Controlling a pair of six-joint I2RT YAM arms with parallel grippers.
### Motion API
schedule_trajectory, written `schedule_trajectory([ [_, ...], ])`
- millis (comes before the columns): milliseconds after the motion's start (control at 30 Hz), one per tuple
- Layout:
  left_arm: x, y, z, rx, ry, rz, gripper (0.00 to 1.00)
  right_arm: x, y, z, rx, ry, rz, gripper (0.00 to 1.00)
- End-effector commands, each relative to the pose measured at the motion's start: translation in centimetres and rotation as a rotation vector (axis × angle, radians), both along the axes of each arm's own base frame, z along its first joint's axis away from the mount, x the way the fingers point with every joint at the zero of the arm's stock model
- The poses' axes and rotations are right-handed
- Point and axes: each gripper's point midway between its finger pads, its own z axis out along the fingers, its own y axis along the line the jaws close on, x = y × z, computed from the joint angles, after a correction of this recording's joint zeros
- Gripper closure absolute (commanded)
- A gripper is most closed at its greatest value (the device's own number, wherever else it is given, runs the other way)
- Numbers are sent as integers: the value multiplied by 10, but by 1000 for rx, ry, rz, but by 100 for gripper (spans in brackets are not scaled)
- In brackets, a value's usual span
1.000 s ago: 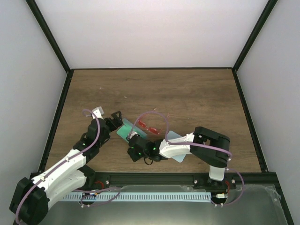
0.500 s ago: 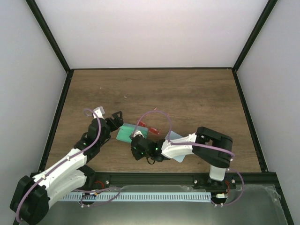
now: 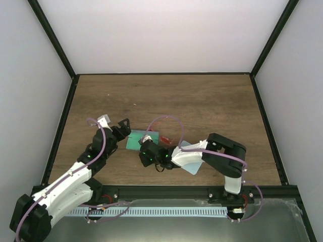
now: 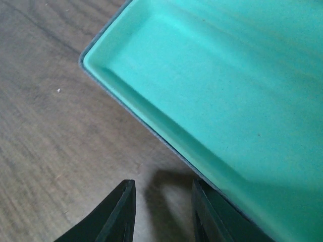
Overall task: Organize the sunglasses
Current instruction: Adjust the sunglasses case at the center of the board.
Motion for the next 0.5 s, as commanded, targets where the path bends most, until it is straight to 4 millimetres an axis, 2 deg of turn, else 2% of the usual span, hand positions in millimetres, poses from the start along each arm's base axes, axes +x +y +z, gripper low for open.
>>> schedule_trajectory([
  [0, 4, 1, 6, 9, -11, 8, 4, 14, -14, -14, -45, 1, -23, 67],
  [133, 4, -1, 6, 8, -10, 3, 4, 22, -14, -14, -31, 2, -22, 67],
  [467, 4, 2, 7, 12, -11, 11, 4, 36, 13, -17, -25, -1, 18, 67],
])
